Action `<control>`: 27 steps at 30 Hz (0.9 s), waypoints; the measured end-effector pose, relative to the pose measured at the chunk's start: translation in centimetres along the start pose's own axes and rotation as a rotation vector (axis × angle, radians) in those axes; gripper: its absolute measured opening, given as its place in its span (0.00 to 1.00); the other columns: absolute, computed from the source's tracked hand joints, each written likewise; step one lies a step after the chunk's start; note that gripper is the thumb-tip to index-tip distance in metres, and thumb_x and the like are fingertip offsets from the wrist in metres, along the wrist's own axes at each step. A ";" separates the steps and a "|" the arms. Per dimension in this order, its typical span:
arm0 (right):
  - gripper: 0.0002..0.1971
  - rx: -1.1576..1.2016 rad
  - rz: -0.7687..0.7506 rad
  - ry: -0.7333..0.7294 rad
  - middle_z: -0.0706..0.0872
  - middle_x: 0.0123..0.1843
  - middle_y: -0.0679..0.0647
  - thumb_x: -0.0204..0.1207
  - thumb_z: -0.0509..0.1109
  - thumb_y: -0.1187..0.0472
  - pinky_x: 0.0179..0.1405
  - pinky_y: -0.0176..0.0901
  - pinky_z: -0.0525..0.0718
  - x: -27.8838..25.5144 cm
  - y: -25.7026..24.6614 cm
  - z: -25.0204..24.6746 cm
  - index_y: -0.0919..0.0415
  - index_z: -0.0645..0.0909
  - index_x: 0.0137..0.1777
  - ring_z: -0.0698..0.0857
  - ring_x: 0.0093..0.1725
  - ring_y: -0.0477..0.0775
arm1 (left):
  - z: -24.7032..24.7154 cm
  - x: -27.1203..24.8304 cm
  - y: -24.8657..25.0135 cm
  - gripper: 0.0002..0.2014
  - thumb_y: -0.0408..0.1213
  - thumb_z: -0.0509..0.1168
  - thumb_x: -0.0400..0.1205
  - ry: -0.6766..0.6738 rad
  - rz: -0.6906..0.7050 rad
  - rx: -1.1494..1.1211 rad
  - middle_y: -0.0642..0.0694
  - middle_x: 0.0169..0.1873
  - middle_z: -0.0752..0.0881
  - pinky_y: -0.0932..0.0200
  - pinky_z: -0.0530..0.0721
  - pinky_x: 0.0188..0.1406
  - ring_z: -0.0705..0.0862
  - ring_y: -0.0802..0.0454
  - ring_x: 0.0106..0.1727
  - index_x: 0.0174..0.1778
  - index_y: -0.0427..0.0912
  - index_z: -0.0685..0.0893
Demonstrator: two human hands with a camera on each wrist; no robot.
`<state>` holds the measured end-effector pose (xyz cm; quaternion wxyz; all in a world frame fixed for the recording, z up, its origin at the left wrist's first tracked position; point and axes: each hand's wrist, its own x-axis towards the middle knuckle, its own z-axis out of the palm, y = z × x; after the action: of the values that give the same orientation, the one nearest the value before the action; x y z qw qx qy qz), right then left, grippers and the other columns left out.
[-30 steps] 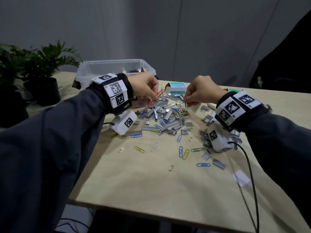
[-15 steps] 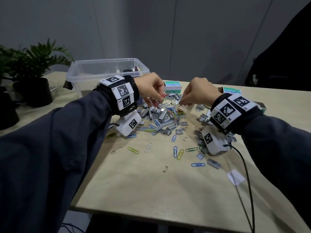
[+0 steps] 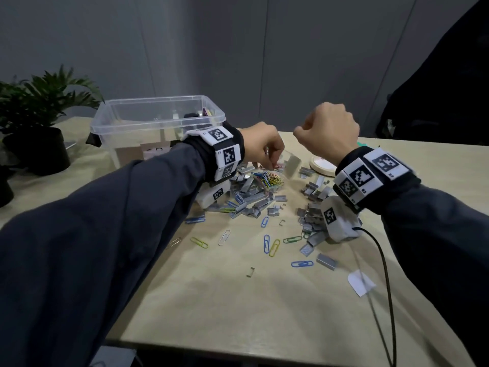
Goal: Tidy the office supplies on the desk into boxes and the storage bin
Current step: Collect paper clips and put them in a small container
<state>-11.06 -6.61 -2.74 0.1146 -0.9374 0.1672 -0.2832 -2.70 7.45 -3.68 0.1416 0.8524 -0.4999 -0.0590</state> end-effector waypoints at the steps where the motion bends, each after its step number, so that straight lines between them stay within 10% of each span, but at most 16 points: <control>1: 0.06 0.006 0.000 0.001 0.80 0.38 0.57 0.70 0.68 0.56 0.38 0.45 0.73 -0.1 0.2 0.0 0.56 0.81 0.35 0.78 0.40 0.64 | 0.3 0.2 0.2 0.05 0.25 0.76 0.72 -0.031 0.015 0.018 0.42 0.36 0.90 0.53 0.89 0.39 0.89 0.48 0.37 0.35 0.34 0.86; 10: 0.07 -0.016 -0.051 -0.008 0.87 0.43 0.58 0.70 0.70 0.57 0.39 0.45 0.73 -0.6 0.7 0.4 0.57 0.88 0.43 0.83 0.44 0.66 | 0.8 0.2 -0.1 0.15 0.30 0.79 0.70 -0.003 -0.044 0.142 0.42 0.45 0.90 0.57 0.84 0.48 0.88 0.47 0.48 0.52 0.36 0.90; 14: 0.07 -0.125 -0.090 -0.257 0.85 0.43 0.57 0.70 0.76 0.57 0.39 0.45 0.76 -0.7 0.4 0.4 0.55 0.90 0.46 0.81 0.42 0.61 | 0.3 -0.1 -0.6 0.12 0.29 0.74 0.76 0.050 -0.149 0.185 0.42 0.50 0.90 0.66 0.76 0.42 0.87 0.48 0.50 0.56 0.36 0.89; 18: 0.02 -0.073 -0.196 -0.327 0.90 0.42 0.54 0.68 0.81 0.58 0.38 0.43 0.79 -0.8 -0.1 0.6 0.52 0.91 0.40 0.86 0.43 0.57 | 0.8 -0.2 -1.2 0.09 0.26 0.71 0.78 -0.023 -0.246 0.086 0.37 0.46 0.90 0.67 0.86 0.29 0.86 0.48 0.35 0.53 0.32 0.89; 27: 0.06 -0.074 -0.377 -0.579 0.92 0.37 0.52 0.70 0.75 0.64 0.40 0.46 0.89 -2.0 -1.2 1.0 0.52 0.92 0.40 0.90 0.39 0.56 | 1.0 -0.3 -1.7 0.10 0.24 0.72 0.77 -0.090 -0.332 -0.015 0.33 0.48 0.90 0.56 0.89 0.43 0.90 0.38 0.49 0.54 0.33 0.89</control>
<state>-11.77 -4.61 -4.17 0.0689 -0.9968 -0.0381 -0.0152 -1.71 8.31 -5.17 0.1140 0.9187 -0.3574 -0.1233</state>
